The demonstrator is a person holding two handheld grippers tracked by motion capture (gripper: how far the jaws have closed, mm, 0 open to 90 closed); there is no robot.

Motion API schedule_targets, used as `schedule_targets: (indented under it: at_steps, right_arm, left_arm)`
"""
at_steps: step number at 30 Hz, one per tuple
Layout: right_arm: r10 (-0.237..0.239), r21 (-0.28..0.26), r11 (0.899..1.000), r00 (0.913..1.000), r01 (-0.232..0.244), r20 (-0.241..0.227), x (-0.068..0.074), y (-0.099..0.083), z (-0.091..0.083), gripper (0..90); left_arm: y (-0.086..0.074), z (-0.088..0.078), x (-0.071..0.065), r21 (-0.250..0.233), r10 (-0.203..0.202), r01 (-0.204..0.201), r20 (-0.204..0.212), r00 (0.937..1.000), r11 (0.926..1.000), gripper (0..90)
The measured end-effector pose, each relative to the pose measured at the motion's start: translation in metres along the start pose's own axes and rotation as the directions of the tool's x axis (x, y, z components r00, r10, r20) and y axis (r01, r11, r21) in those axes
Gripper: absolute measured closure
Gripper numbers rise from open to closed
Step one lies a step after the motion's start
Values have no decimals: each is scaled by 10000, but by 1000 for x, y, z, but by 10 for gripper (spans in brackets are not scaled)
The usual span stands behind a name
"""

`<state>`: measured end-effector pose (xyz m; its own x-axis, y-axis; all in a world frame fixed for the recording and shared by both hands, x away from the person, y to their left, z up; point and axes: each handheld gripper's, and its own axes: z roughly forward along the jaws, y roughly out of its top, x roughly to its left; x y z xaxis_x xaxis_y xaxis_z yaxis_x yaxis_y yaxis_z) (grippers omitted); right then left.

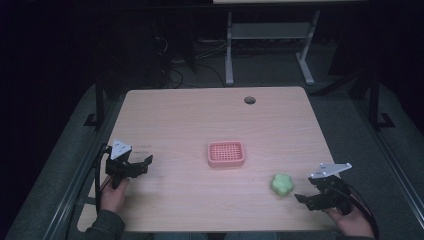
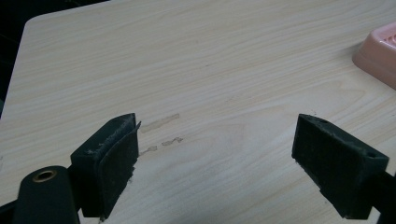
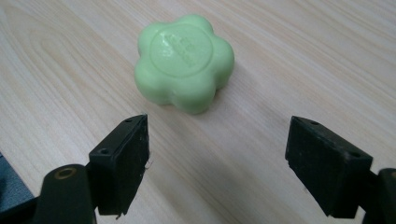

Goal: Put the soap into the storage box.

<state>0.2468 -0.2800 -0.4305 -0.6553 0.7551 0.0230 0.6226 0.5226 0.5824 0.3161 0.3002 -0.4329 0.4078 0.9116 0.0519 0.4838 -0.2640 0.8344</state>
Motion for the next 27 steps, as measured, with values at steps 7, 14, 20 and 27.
schedule_targets:
  at_steps: [7,14,20,27]
  right_arm:
    - [-195,113,9997,9998,194,108,4,10,-1,214]
    - [-330,322,9989,9994,327,78,5,20,3,214]
    - [-607,534,9967,9982,604,29,8,32,8,214]
    - [-692,722,9950,9976,691,-3,8,44,12,213]
  left_arm:
    - [0,1,1,-46,-32,32,-46,10000,10000,142]
    - [-1,1,0,-20,-12,12,-37,10000,10000,142]
    - [-1,0,0,-70,34,-35,-57,10000,10000,142]
    - [0,0,-1,-113,101,-102,-79,9999,9999,142]
